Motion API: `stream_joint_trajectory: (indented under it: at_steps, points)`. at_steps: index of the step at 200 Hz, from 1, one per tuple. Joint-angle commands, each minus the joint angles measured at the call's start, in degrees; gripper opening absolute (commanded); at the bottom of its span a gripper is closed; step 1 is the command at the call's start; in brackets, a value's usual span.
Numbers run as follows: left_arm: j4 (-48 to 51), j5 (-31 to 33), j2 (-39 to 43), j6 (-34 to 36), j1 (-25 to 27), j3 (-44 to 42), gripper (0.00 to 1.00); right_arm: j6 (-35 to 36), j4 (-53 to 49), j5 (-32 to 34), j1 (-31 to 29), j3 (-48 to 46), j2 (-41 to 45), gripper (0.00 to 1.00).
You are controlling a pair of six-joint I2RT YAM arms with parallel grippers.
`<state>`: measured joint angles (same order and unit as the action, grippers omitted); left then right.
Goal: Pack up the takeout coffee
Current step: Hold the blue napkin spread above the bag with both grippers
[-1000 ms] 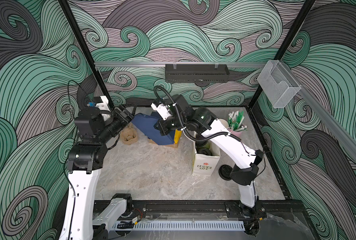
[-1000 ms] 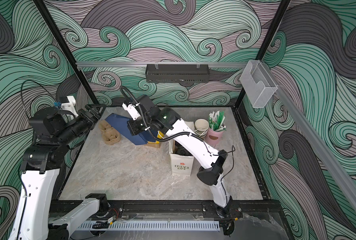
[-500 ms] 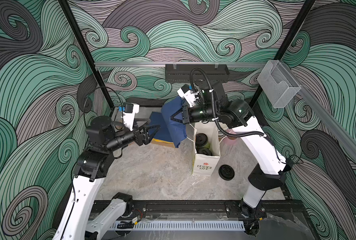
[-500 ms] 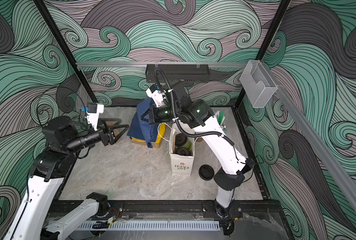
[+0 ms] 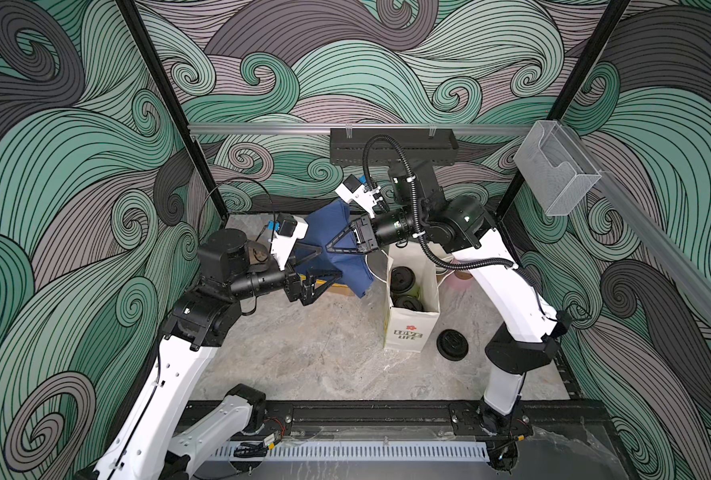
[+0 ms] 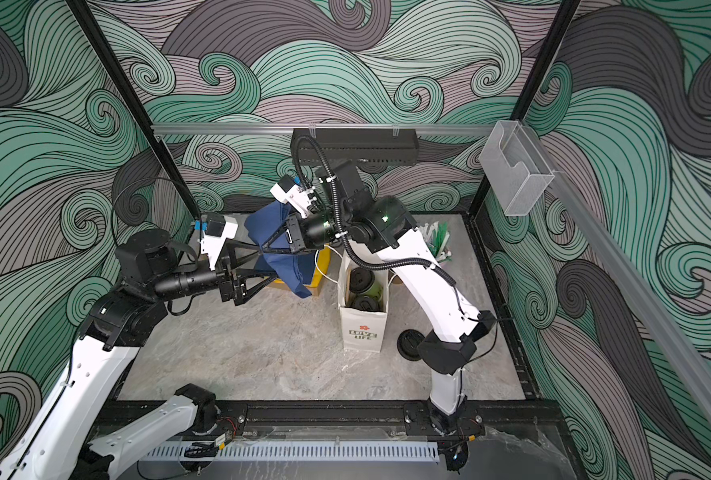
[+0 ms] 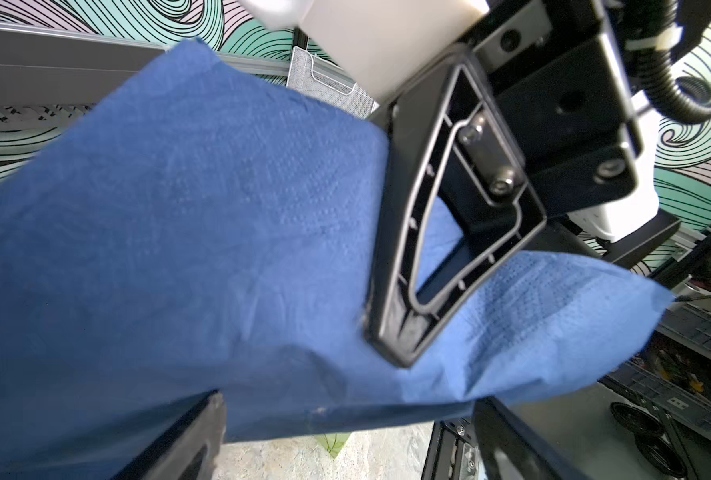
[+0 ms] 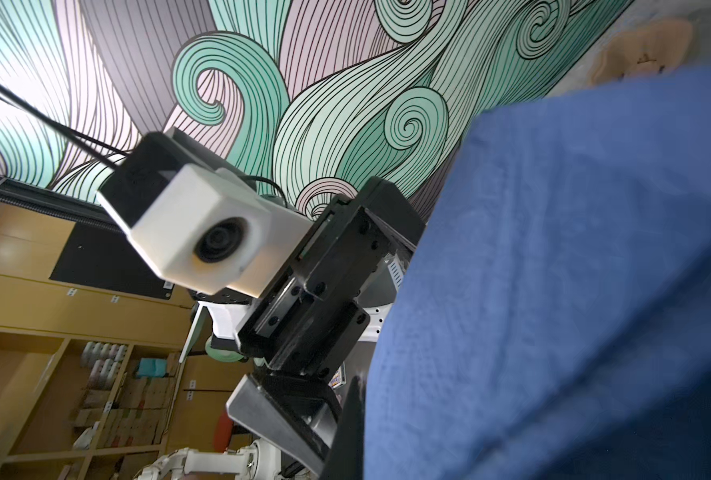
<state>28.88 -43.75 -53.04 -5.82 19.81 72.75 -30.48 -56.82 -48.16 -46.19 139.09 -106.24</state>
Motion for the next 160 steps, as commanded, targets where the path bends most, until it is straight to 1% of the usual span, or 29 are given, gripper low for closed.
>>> stream_joint_trajectory:
  at_steps: [1, 20, 45, 67, 97, 110, 126, 134, 144, 160]
  points:
    - [-7.72, -5.19, -0.92, -6.96, 0.67, -2.53, 0.95, -1.85, 6.66, -2.29, -1.81, -1.55, -0.61, 0.00]
    - [-15.23, -7.26, -0.30, -14.53, 0.88, -5.64, 0.95, -1.61, 7.92, 0.21, -2.66, -1.86, -1.34, 0.00]
    - [-20.87, -6.60, 1.80, -19.83, 0.91, -8.85, 0.95, -0.98, 9.19, 2.17, -3.11, -2.74, -1.52, 0.00]
    - [-20.52, -3.57, 4.40, -22.48, 0.89, -9.67, 0.95, 1.64, 7.81, 7.14, -2.98, -3.17, -0.46, 0.00]
    - [-20.56, -0.17, 8.12, -24.16, 0.87, -11.67, 0.96, 5.06, 7.51, 14.68, -2.76, -5.87, 2.84, 0.00]
    - [-20.90, 2.60, 9.56, -27.33, 0.86, -12.95, 0.96, 6.16, 7.55, 17.10, -2.72, -7.65, 4.31, 0.00]
    - [-21.16, 6.34, 11.57, -32.09, 0.92, -14.17, 0.97, 7.28, 7.43, 18.06, -2.76, -9.98, 5.82, 0.00]
    - [-19.50, 9.44, 12.34, -34.70, 0.86, -14.18, 0.97, 7.59, 7.32, 17.79, -2.64, -11.11, 6.44, 0.00]
    - [-16.07, 14.98, 12.94, -38.91, 0.92, -13.17, 0.97, 7.97, 7.33, 17.09, -2.59, -12.49, 7.15, 0.00]
    - [-12.22, 20.51, 13.07, -46.04, 0.86, -11.34, 0.97, 7.99, 8.28, 14.69, -2.50, -14.75, 7.95, 0.00]
